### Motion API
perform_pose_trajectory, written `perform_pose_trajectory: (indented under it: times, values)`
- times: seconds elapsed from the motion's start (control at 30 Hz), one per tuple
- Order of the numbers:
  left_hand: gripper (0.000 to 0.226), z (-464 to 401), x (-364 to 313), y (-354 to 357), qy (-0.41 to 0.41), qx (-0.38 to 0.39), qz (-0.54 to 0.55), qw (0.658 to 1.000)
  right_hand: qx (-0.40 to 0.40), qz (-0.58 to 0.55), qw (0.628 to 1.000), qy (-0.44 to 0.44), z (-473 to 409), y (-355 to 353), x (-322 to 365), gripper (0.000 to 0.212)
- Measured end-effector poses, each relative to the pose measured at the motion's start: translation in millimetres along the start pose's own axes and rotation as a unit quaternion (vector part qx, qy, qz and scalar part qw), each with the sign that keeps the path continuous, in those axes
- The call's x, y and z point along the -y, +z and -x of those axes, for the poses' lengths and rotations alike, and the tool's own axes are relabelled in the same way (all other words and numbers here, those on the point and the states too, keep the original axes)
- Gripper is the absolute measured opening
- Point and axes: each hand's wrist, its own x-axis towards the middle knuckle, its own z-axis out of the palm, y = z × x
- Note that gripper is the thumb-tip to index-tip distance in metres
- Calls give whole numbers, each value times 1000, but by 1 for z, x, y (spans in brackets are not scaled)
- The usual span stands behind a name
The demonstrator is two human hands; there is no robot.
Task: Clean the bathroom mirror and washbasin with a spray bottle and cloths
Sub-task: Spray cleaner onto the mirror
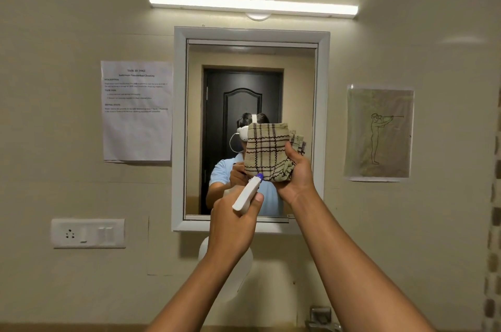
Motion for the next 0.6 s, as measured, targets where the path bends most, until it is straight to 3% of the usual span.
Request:
perform_pose_trajectory:
  times: [0.13,0.27,0.47,0.6]
  values:
    - [12,-3,-2,3,6,-19,11,1000,-6,11,1000,-2,1,0,-6,58]
    - [28,-7,1,2,0,-24,18,1000,-13,11,1000,1,3,-3,-7,48]
    - [9,-10,7,0,-15,-46,17,999,-21,17,1000,-2,6,0,-2,42]
    - [20,-16,9,-5,-16,-54,32,998,-23,16,1000,-4,6,-3,4,40]
